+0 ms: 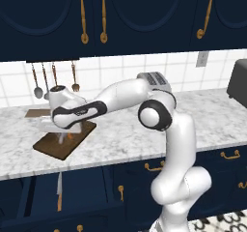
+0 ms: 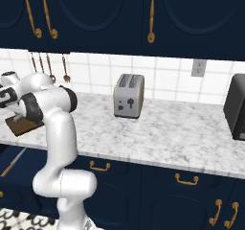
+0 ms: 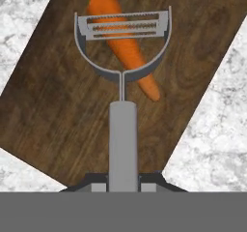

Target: Place the appropriate cutting tool for cutting the carrot skin on the cutting board.

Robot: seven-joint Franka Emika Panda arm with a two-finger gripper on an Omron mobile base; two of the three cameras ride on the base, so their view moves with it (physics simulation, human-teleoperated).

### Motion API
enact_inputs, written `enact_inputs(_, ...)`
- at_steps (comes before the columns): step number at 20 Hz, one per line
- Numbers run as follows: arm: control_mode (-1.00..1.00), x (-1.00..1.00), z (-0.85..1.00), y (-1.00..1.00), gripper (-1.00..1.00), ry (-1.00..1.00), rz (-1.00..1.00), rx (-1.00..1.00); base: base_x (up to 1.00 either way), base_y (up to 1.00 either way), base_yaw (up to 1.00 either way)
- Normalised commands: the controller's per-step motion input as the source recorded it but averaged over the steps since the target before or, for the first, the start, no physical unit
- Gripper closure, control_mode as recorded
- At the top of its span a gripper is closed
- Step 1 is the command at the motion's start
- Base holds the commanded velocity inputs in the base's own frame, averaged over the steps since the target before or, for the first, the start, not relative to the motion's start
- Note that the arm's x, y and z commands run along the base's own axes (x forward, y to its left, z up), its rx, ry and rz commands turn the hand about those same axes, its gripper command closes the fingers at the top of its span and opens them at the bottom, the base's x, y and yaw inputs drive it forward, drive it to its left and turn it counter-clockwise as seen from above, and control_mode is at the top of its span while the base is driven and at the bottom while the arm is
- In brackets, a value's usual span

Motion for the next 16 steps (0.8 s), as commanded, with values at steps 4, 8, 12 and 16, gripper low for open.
enact_inputs(4,-1.0,0.0,-0.2,0.04,1.0,0.07,0.0,0.0,0.0,0.0,0.0)
enact_inputs(8,-1.0,0.0,-0.37,0.05,1.0,0.06,0.0,0.0,0.0,0.0,0.0)
enact_inputs(12,-1.0,0.0,-0.42,0.0,1.0,0.01,0.0,0.0,0.0,0.0,0.0)
enact_inputs(16,-1.0,0.0,-0.31,0.0,1.0,0.01,0.0,0.01,0.0,0.0,0.0)
